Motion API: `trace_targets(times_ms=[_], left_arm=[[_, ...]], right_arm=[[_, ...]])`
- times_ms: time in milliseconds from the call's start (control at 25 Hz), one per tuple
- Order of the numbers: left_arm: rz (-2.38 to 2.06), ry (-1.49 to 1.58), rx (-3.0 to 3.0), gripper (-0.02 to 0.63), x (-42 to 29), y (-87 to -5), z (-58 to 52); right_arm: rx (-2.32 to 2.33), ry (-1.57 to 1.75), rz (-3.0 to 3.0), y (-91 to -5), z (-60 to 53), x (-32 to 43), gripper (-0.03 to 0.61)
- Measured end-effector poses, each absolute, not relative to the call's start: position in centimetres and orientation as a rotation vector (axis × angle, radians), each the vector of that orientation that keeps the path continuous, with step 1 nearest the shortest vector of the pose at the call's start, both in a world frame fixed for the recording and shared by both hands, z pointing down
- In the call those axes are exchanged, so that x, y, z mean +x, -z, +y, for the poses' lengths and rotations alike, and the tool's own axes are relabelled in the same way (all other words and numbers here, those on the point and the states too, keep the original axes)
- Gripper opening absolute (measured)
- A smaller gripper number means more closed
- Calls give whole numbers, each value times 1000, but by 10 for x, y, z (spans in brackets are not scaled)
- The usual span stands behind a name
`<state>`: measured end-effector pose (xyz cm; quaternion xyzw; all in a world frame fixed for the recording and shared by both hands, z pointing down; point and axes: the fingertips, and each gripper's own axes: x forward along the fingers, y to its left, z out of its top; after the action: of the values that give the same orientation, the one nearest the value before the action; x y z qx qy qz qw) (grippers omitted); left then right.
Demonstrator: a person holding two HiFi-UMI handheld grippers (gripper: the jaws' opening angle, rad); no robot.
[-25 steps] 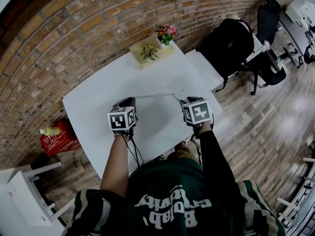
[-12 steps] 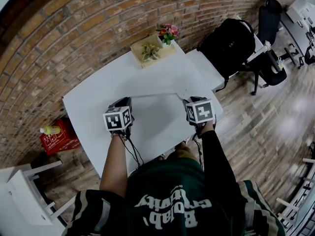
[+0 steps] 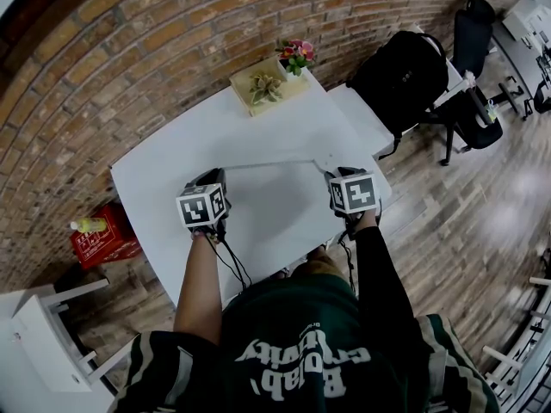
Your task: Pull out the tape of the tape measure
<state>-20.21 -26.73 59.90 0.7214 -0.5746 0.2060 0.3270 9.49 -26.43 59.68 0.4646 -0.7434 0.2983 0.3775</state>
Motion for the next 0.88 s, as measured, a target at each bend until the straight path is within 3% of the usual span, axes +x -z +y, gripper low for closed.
trace_targets(times_ms=[480, 880], left_arm=[[-1541, -552, 1850, 40, -219, -601, -268], [-1489, -540, 1944, 40, -194, -602, -268]], right_arm=[[1216, -762, -1868, -601, -265, 111, 152], [1201, -748, -1887, -603, -261, 103, 152]])
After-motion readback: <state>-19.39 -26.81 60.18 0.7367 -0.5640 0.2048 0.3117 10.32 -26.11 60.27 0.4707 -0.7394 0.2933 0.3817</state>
